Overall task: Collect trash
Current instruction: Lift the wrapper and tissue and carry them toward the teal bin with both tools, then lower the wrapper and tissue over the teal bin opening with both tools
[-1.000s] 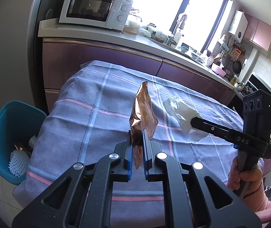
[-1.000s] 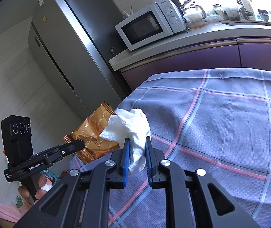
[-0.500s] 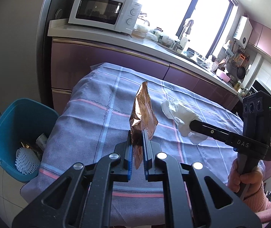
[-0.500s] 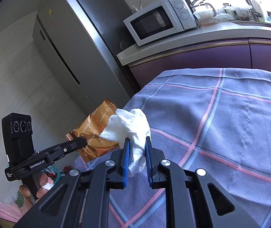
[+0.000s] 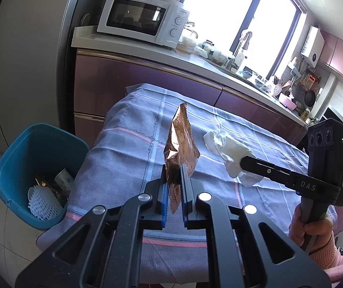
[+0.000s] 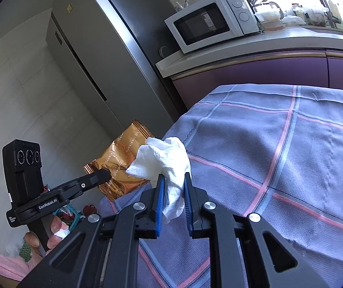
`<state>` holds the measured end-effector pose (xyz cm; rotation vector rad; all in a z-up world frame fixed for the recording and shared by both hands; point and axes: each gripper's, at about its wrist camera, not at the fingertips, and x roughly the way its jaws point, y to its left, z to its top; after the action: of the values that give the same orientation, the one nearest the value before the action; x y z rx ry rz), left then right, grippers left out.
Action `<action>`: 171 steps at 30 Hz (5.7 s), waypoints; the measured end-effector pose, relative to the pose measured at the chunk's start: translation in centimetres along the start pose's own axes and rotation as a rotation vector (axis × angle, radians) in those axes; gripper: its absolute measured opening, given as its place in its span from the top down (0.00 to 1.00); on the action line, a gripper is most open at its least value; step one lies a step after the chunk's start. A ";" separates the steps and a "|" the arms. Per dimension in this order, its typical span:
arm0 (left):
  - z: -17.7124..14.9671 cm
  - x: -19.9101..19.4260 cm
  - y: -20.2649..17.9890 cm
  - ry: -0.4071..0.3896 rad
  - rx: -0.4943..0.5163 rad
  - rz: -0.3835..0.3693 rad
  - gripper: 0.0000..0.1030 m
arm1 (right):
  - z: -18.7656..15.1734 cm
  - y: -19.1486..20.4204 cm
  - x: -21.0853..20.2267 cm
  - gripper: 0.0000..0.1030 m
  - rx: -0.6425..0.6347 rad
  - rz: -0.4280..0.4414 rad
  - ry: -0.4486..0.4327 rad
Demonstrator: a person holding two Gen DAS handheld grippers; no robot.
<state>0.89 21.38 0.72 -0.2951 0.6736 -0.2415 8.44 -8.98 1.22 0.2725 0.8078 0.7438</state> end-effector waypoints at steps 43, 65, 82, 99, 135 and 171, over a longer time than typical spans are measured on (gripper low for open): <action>-0.3 -4.0 4.6 -0.075 -0.081 0.078 0.91 | 0.5 5.5 4.6 0.86 -0.085 0.064 0.051; -0.9 -6.1 5.8 -0.105 -0.116 0.121 0.91 | 0.4 7.4 5.9 0.86 -0.108 0.089 0.065; -1.2 -6.9 6.5 -0.114 -0.143 0.149 0.91 | 0.7 8.3 7.0 0.86 -0.126 0.104 0.078; -1.2 -7.1 7.0 -0.118 -0.166 0.182 0.91 | 1.0 9.3 8.4 0.86 -0.143 0.126 0.095; -1.5 -6.8 9.6 -0.117 -0.212 0.245 0.91 | 1.7 11.1 11.3 0.86 -0.184 0.172 0.154; -2.1 -6.6 10.8 -0.108 -0.250 0.293 0.91 | 1.9 12.2 14.3 0.86 -0.212 0.200 0.215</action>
<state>-4.13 33.13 -0.80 -0.4405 0.6313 0.1389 10.36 9.78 0.48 0.0830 0.9049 1.0517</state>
